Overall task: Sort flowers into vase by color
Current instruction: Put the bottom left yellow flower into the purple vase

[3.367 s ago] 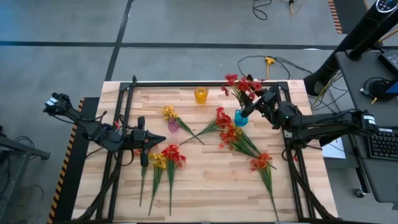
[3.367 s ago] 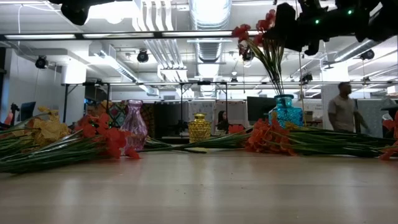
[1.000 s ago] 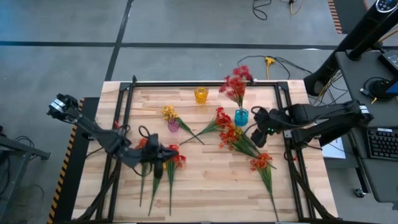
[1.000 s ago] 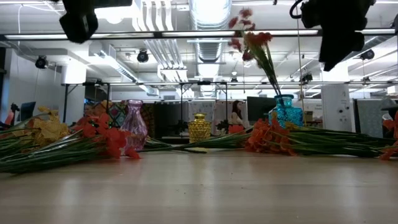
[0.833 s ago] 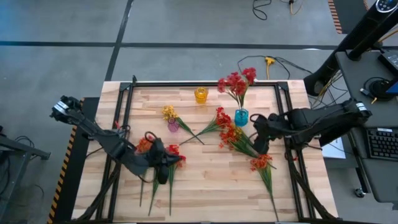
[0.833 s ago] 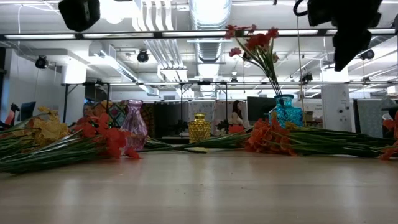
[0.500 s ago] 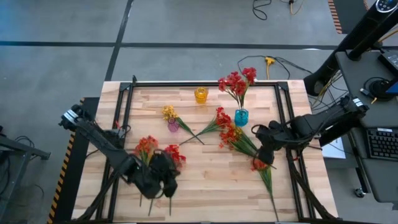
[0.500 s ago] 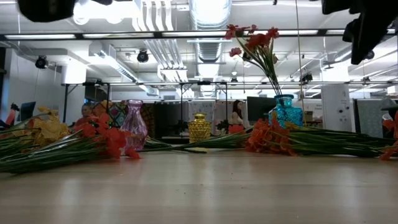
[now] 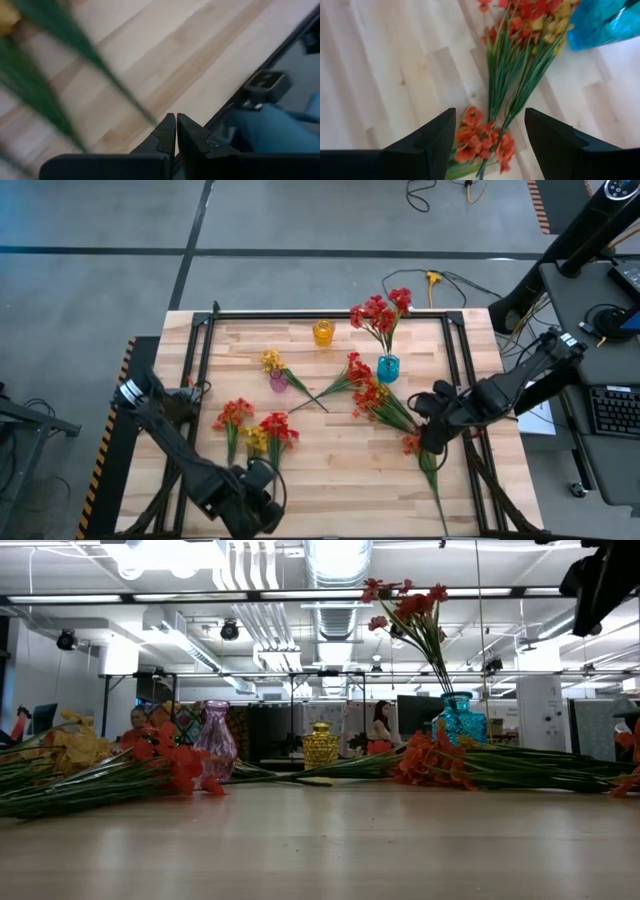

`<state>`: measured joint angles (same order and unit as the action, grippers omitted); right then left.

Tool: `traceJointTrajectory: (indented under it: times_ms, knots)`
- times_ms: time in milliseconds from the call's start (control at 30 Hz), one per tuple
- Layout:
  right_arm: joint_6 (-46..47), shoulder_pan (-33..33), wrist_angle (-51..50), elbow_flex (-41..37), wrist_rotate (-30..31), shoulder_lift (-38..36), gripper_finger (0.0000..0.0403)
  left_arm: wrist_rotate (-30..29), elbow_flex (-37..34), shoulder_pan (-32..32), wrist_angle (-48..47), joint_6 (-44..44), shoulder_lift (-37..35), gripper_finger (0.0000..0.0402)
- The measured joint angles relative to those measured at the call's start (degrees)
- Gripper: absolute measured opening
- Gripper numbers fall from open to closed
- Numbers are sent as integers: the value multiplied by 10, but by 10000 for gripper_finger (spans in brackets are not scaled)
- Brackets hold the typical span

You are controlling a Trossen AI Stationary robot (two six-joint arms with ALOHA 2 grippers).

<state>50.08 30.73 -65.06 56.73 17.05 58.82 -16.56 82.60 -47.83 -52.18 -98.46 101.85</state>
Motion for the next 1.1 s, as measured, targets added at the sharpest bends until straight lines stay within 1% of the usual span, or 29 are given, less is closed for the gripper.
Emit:
traceJointTrajectory:
  times_ms: [100, 167, 300, 433, 567, 700, 900, 967, 1100]
  knots:
    - [-1, 0, 2, -1, 21, 13, 228, 10, 18, -1, -41, 0, 7, 0]
    - [-1, 0, 8, -2, 27, 23, 228, 12, 18, -1, -57, 6, 5, 0]
    - [-1, 0, 13, -3, 42, 49, 228, 18, -7, -1, -78, 29, -11, 0]
    - [-1, -16, 15, -3, 58, 66, 228, 24, -60, 4, -71, 36, -38, 0]
    - [-14, -43, 15, -3, 80, 70, 228, 14, -122, 24, -38, 41, -77, 0]
    - [-42, -77, 15, -3, 80, 61, 228, 11, -175, 52, 5, 75, -121, 0]
    - [-66, -98, 12, -3, 65, 35, 228, 9, -219, 75, 7, 115, -191, 0]
    - [-67, -102, 11, -3, 63, 25, 228, -11, -227, 76, 8, 126, -211, 0]
    - [-66, -105, 11, -3, 54, 14, 228, -71, -230, 77, 13, 151, -235, 0]
